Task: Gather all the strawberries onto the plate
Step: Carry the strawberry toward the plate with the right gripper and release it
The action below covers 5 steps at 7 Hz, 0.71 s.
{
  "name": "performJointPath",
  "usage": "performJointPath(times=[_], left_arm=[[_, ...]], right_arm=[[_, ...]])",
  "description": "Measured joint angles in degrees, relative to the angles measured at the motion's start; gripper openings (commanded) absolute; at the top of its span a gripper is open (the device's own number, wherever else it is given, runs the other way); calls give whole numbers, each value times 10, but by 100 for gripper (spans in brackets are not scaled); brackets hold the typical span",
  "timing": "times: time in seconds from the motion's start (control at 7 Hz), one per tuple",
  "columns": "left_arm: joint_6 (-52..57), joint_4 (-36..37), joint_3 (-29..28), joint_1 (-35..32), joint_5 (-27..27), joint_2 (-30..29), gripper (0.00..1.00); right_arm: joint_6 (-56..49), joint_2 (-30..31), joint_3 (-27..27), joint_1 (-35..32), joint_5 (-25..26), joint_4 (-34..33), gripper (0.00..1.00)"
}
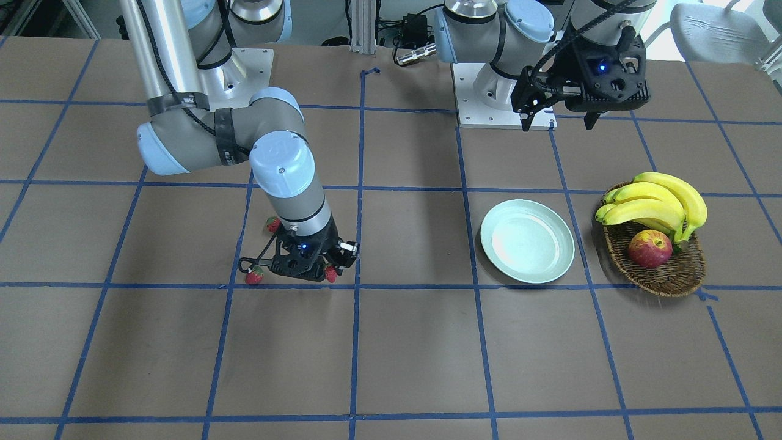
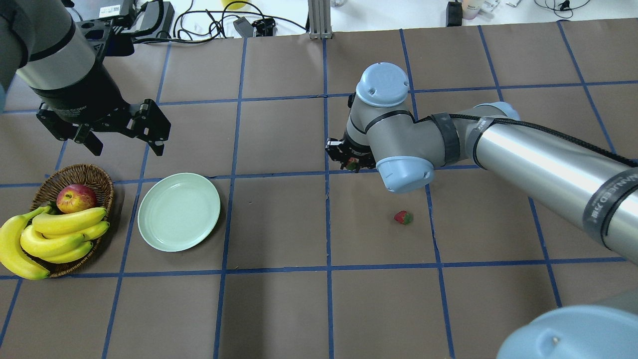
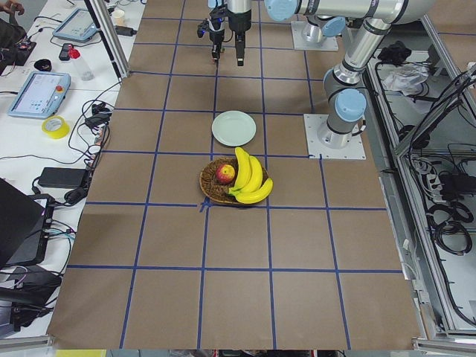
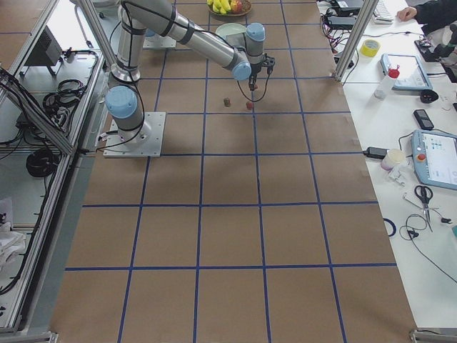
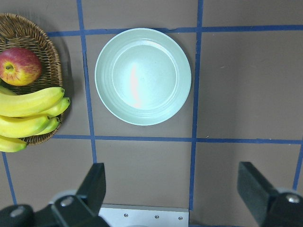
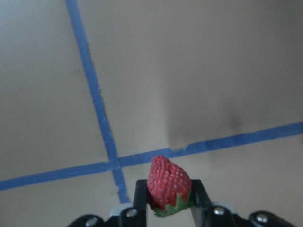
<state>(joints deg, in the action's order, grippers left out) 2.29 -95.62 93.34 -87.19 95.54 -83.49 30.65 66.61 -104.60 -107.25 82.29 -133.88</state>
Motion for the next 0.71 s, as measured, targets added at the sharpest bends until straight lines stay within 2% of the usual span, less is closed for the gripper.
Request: performJointPath(times=[0.43,0.57,0.71], left_arm=[[0,0,0,0,0,0,100],[0,0,0,0,0,0,100],[0,0,0,0,0,0,100]], right_arm=[[64,-18,1,-90,-17,-3,8],[80,-32,5,-111,-17,-6,44],[89,-41,8,-122,-15,-5,99]])
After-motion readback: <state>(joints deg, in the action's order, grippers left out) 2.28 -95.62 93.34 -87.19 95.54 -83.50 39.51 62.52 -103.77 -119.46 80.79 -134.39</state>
